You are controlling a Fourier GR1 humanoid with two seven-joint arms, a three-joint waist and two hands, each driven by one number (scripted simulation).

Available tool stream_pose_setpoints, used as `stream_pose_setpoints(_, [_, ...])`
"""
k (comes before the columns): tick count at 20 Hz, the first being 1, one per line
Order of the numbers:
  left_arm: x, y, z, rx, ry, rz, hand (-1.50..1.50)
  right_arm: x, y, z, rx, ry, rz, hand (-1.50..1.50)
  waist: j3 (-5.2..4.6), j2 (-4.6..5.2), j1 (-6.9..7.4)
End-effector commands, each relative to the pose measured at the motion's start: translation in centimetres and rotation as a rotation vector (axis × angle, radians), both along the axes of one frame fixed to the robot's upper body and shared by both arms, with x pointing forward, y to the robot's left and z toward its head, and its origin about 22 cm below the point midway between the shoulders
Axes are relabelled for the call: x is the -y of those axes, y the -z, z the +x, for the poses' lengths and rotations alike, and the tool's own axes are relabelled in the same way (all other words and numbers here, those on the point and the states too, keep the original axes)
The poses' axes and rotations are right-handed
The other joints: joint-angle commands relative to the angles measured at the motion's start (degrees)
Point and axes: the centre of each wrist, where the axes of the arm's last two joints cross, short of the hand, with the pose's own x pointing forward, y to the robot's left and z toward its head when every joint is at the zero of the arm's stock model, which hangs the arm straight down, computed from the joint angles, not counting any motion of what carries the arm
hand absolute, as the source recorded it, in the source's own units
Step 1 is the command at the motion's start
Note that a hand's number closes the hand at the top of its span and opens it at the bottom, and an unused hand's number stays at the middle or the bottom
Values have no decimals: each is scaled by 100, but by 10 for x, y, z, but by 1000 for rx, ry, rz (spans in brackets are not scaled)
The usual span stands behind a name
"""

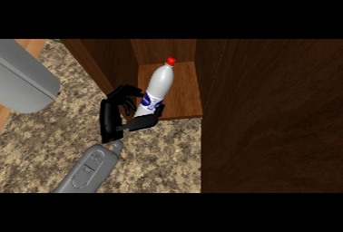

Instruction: Pick up the bottled water, place it into the cabinet and close the cabinet

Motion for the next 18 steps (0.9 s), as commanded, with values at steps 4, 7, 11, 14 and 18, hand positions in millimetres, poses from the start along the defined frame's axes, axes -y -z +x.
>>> stream_pose_setpoints(4, [-9,-24,59,-106,-67,29,-150,1,3,-3,-5,-6,-1,-150,-67,257,-256])
stream_pose_setpoints(7, [-2,-29,58,-104,-59,17,-150,-5,1,5,4,-7,3,-150,-72,285,-232])
stream_pose_setpoints(11, [-14,-26,57,-124,-90,6,-150,4,4,1,3,-18,-17,-150,-74,268,-210])
stream_pose_setpoints(14, [-14,-40,62,-101,-67,-3,-150,-2,2,2,14,-19,-8,-150,-78,268,-208])
stream_pose_setpoints(18, [1,-55,60,-32,24,-84,-150,6,6,-1,14,-13,6,-150,-84,242,-164])
